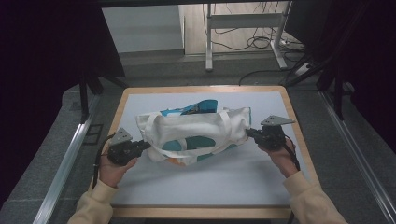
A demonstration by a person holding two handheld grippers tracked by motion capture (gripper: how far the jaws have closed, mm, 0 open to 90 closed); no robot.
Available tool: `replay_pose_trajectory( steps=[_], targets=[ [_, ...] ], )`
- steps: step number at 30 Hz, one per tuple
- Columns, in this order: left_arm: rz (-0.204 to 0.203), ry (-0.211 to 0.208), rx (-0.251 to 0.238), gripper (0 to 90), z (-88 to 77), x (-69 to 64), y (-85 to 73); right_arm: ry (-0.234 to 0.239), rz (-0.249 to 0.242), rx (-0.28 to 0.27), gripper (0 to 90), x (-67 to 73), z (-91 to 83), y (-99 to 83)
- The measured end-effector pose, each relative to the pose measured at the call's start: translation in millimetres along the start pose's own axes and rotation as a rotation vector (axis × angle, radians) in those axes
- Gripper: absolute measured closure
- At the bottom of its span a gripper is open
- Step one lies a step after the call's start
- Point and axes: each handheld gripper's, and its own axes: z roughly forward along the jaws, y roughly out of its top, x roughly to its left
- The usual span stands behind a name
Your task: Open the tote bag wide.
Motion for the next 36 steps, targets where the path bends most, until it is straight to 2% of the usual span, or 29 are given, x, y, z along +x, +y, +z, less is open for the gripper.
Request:
replay_pose_trajectory(
  steps=[5,9,13,22,30,36],
  targets=[
    [0.004,0.003,0.007,83.3,1.5,-1.4,-5.3,0.0,0.006,0.005,86.4,-0.3,2.6,-1.3],
    [0.017,0.019,0.043,83.6,6.7,-4.3,-12.7,-0.009,-0.001,0.02,86.4,0.8,6.1,-4.3],
    [0.016,0.009,0.073,83.8,13.2,-4.6,-16.5,-0.006,0.01,0.038,86.4,-0.2,11.0,-10.6],
    [-0.002,0.003,0.104,84.0,22.5,0.1,-21.7,0.0,0.022,0.071,86.4,0.7,19.7,-22.6],
    [0.003,0.005,0.168,84.3,36.6,-0.2,-29.2,0.007,0.019,0.103,86.6,5.0,27.0,-36.9],
    [-0.015,0.001,0.181,84.3,42.5,0.5,-32.0,0.004,0.021,0.119,86.8,6.4,29.6,-41.5]
  ],
)
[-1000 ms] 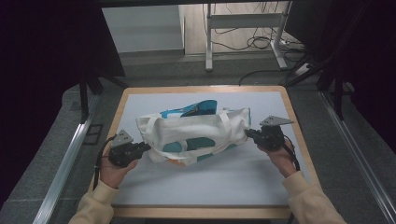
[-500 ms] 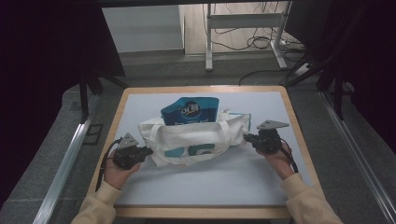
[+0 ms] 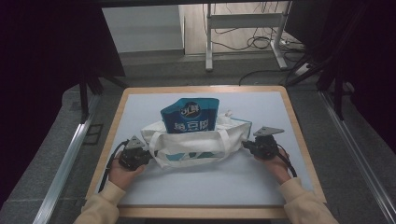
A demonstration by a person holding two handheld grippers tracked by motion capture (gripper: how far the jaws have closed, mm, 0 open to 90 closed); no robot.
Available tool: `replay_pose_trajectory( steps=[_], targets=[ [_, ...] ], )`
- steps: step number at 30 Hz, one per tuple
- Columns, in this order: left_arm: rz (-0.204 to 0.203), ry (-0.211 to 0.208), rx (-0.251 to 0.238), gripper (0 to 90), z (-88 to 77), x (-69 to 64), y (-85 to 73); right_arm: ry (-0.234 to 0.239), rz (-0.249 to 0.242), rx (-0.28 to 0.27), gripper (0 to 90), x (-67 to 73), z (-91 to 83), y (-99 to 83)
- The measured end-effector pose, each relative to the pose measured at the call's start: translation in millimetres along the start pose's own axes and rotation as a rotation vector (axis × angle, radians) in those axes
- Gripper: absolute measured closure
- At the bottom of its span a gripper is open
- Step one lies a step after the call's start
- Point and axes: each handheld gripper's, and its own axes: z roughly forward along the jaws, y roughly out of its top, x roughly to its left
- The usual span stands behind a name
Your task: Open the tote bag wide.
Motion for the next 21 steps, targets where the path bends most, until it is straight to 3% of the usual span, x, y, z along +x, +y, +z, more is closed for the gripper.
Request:
replay_pose_trajectory(
  steps=[18,19,21],
  targets=[
    [0.002,-0.002,-0.004,83.6,1.4,1.5,-0.4,0.014,0.032,-0.011,85.9,-2.6,1.6,-3.4],
    [0.001,-0.001,-0.007,82.6,0.8,1.7,-0.5,0.014,0.032,-0.014,85.0,-3.0,1.5,-3.5],
    [0.002,0.001,-0.015,70.6,-1.2,2.2,-0.6,-0.006,0.037,-0.02,72.2,-3.4,0.6,-4.7]
  ],
)
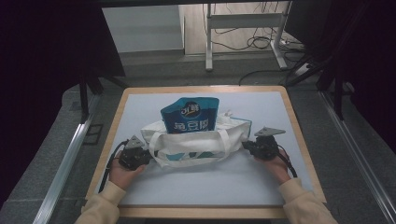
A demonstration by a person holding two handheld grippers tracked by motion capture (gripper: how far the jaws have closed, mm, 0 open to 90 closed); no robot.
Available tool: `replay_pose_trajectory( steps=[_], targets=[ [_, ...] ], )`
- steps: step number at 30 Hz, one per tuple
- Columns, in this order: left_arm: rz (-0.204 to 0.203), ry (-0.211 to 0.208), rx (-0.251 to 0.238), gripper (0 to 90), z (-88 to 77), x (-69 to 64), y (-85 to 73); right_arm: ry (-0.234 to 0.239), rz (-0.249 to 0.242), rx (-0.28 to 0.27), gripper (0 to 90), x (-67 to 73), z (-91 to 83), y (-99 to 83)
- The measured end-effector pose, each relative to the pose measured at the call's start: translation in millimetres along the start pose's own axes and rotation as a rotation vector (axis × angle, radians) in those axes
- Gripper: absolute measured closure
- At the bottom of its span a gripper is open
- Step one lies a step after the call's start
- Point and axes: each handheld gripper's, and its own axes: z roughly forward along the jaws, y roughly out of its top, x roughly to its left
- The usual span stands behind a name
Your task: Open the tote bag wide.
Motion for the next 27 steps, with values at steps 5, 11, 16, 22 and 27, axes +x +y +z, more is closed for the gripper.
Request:
replay_pose_trajectory(
  steps=[5,11,16,22,27],
  targets=[
    [-0.034,0.013,-0.083,47.5,-21.8,1.0,0.8,-0.027,0.052,-0.048,51.7,-4.5,-13.3,-0.3],
    [-0.056,0.044,-0.181,44.9,-53.0,-0.2,6.3,-0.064,0.078,-0.116,46.4,-5.1,-32.7,4.3],
    [-0.068,0.053,-0.232,63.7,-78.4,-2.6,17.3,-0.082,0.099,-0.18,50.9,-3.2,-46.6,8.6],
    [-0.066,0.033,-0.256,86.3,-92.6,-2.3,37.2,-0.084,0.077,-0.271,72.2,-2.0,-67.6,30.8],
    [-0.05,0.021,-0.253,89.4,-88.2,-4.3,58.6,-0.041,0.042,-0.284,87.8,0.8,-70.8,53.3]
  ],
)
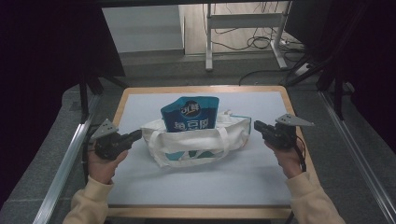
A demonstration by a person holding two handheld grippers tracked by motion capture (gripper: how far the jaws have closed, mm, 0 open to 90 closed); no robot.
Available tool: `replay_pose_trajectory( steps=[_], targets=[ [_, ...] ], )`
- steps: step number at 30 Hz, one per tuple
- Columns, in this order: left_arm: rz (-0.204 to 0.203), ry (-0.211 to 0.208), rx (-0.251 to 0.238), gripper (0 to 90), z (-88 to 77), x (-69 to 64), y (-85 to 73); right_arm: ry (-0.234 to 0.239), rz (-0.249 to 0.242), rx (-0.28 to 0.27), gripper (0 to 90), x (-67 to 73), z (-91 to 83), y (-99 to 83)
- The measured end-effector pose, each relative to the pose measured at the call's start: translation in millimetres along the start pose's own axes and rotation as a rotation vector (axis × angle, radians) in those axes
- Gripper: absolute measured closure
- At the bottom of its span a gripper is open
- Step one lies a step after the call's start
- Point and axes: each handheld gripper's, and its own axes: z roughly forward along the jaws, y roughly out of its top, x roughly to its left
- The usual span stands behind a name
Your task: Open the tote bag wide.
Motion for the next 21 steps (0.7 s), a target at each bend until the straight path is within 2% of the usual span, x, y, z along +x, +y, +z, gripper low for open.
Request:
replay_pose_trajectory(
  steps=[6,13,17,21],
  targets=[
    [-0.004,-0.032,-0.006,89.6,12.5,-1.9,18.9,0.043,-0.054,0.035,89.0,8.4,15.8,21.0],
    [-0.019,-0.056,0.012,89.9,29.9,2.1,31.1,0.08,-0.063,0.062,89.0,16.4,36.0,33.5],
    [-0.03,-0.06,0.032,89.9,36.9,5.6,30.8,0.102,-0.066,0.08,89.0,22.5,47.0,36.4],
    [-0.037,-0.073,0.062,89.8,44.3,6.3,23.7,0.119,-0.076,0.104,89.0,29.0,56.9,34.9]
  ],
)
